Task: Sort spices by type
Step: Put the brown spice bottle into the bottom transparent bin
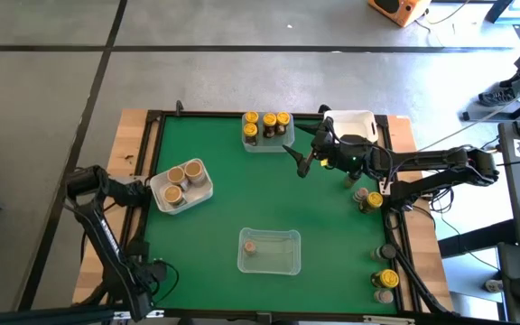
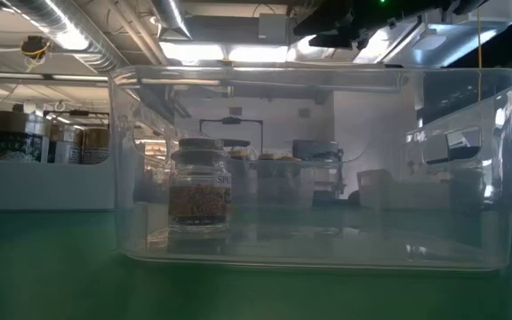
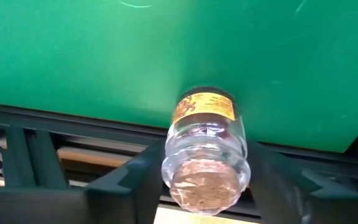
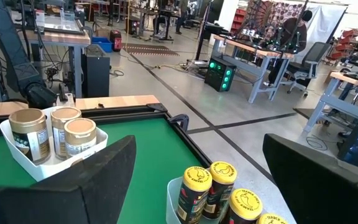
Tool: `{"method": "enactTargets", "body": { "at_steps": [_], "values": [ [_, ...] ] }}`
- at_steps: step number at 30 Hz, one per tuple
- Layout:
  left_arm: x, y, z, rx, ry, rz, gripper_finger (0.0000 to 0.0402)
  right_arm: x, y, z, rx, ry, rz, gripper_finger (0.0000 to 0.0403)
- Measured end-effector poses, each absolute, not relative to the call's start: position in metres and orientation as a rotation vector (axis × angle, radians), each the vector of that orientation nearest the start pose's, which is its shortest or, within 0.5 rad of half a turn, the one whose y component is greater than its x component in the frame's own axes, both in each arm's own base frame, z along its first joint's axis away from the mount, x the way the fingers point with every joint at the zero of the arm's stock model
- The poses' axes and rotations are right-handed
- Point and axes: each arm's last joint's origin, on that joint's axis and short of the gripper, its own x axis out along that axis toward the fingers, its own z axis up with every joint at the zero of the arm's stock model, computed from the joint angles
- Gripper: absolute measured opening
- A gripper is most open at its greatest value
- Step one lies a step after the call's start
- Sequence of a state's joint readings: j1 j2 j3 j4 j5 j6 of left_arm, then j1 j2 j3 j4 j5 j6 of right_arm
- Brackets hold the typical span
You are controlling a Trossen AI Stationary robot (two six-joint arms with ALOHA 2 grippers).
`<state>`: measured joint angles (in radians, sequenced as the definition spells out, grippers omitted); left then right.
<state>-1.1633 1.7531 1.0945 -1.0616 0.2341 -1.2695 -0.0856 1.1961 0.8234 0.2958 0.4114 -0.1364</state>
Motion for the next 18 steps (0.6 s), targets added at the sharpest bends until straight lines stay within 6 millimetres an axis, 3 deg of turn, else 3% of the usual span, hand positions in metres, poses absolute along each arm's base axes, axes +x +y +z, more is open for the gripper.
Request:
{"method": "enactTargets", "body": {
  "at_steps": [3,12,18],
  "values": [
    [0.107,-0.263,0.167,-0.065,1.841,0.155,0.0173,0.265,-0.034,0.309,-0.146,0.11,-0.491,0.0351],
    [0.129,-0.248,0.169,-0.125,1.841,0.245,0.0182,0.265,-0.034,0.309,-0.146,0.108,-0.491,0.0351],
    [0.159,-0.223,0.197,-0.225,1.81,0.234,0.0179,0.265,-0.034,0.309,-0.145,0.101,-0.492,0.0351]
  ]
}}
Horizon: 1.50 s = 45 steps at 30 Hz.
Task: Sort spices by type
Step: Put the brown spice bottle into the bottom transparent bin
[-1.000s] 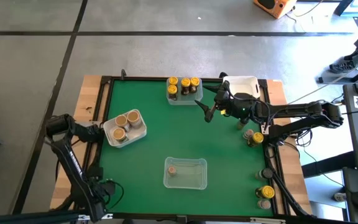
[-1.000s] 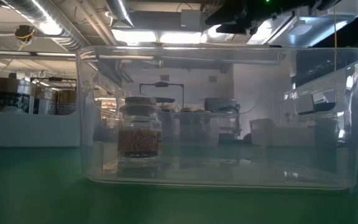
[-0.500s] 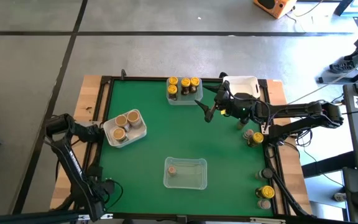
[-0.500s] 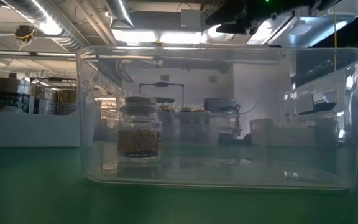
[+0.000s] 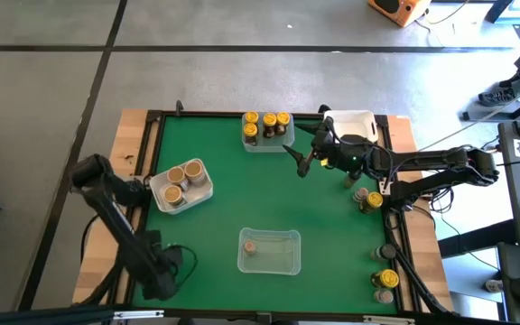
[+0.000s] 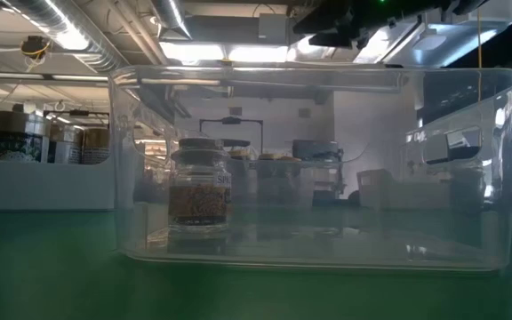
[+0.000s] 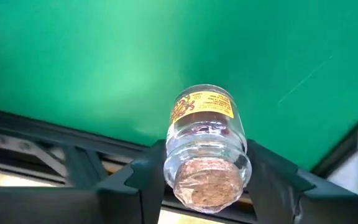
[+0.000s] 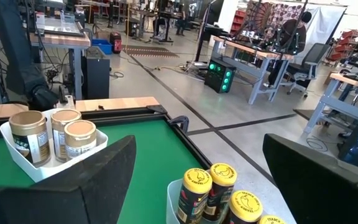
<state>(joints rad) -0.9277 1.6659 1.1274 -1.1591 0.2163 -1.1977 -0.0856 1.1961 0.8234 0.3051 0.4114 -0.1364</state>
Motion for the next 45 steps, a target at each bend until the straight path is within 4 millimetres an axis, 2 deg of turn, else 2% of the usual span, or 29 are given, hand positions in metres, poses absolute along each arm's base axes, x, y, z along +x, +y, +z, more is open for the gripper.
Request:
{"method": "enactTargets", "body": {
  "at_steps": [9,13,20,24,29,39,45],
  "values": [
    [0.215,-0.172,0.257,-0.347,1.543,0.253,0.0185,0.266,-0.034,0.31,-0.143,0.093,-0.481,0.0351],
    [0.24,-0.153,0.28,-0.329,1.413,0.234,0.0184,0.266,-0.034,0.31,-0.143,0.093,-0.481,0.0351],
    [0.273,-0.129,0.305,-0.289,1.229,0.178,0.0181,0.266,-0.034,0.31,-0.143,0.093,-0.481,0.0351],
    [0.29,-0.125,0.308,-0.289,1.144,0.126,0.0181,0.266,-0.034,0.31,-0.143,0.095,-0.481,0.0351],
    [0.309,-0.131,0.304,-0.264,1.124,0.096,0.0181,0.266,-0.034,0.31,-0.144,0.095,-0.481,0.0351],
    [0.354,-0.145,0.281,-0.146,1.18,0.041,0.018,0.266,-0.034,0.31,-0.146,0.095,-0.48,0.0351],
    [0.37,-0.148,0.265,-0.151,1.235,-0.014,0.018,0.266,-0.034,0.31,-0.146,0.095,-0.48,0.0351]
  ]
}}
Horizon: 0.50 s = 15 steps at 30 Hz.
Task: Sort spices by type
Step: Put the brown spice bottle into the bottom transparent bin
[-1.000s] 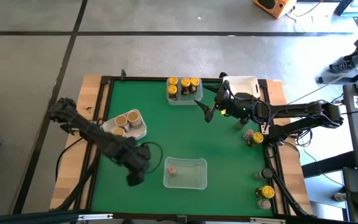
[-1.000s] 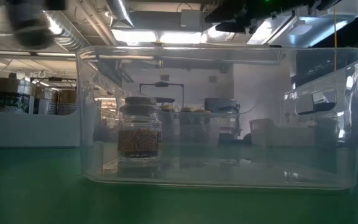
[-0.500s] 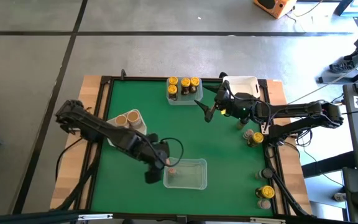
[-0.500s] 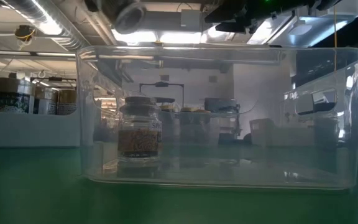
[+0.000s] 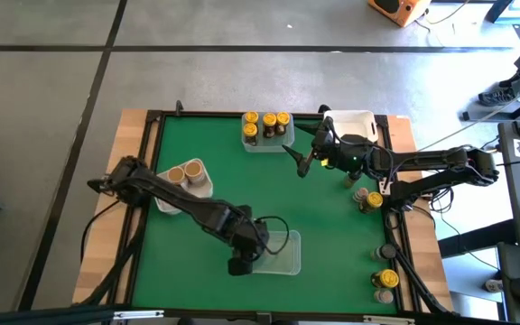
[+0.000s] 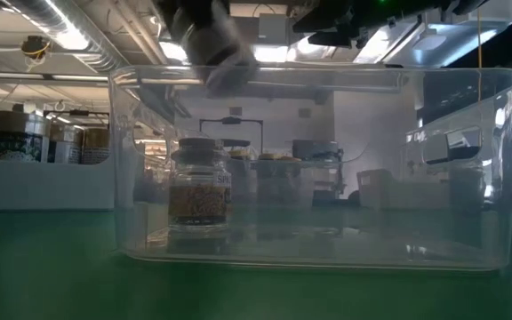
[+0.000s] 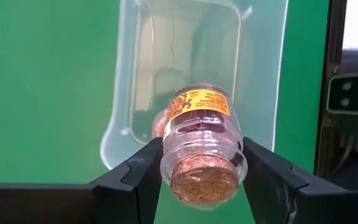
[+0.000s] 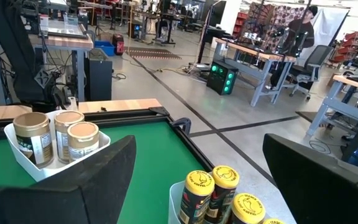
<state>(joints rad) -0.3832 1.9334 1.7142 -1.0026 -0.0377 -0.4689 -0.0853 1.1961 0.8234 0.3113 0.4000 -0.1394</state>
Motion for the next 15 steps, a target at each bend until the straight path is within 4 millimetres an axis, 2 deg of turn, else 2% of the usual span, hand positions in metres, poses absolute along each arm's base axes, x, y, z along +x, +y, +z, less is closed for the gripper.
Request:
{"method": "enactTargets", "body": {
  "at_steps": [10,15],
  "values": [
    [0.376,-0.161,0.236,-0.119,1.346,-0.109,0.018,0.266,-0.034,0.31,-0.146,0.095,-0.48,0.0351],
    [0.382,-0.159,0.224,-0.109,1.37,-0.131,0.018,0.266,-0.034,0.31,-0.146,0.095,-0.48,0.0351]
  ]
}}
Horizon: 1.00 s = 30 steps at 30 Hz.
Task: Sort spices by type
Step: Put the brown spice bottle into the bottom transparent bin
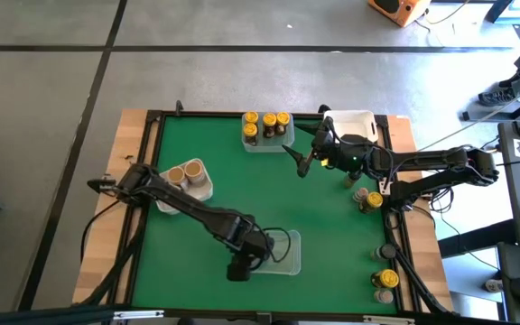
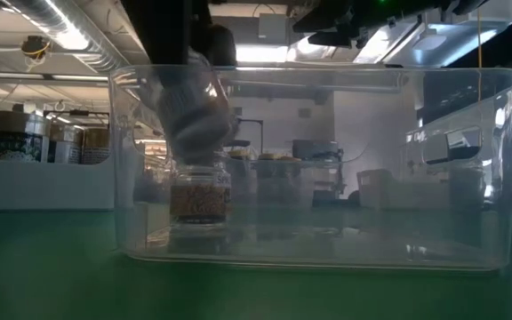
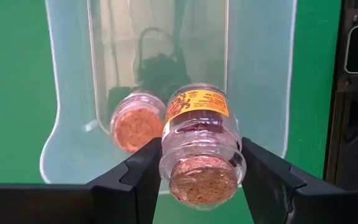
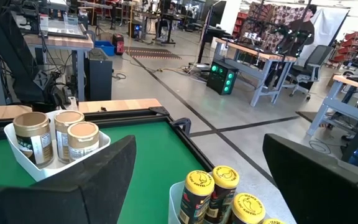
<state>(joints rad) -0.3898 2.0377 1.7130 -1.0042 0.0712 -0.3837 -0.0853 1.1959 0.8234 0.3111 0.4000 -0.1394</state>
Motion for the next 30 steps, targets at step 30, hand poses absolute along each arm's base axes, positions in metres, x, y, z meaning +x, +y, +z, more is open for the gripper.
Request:
{"method": "enactTargets", "body": {
  "at_steps": [30],
  "values": [
    [0.372,-0.13,0.188,-0.043,1.529,-0.089,0.0246,0.266,-0.034,0.31,-0.146,0.095,-0.48,0.0351]
  ]
}}
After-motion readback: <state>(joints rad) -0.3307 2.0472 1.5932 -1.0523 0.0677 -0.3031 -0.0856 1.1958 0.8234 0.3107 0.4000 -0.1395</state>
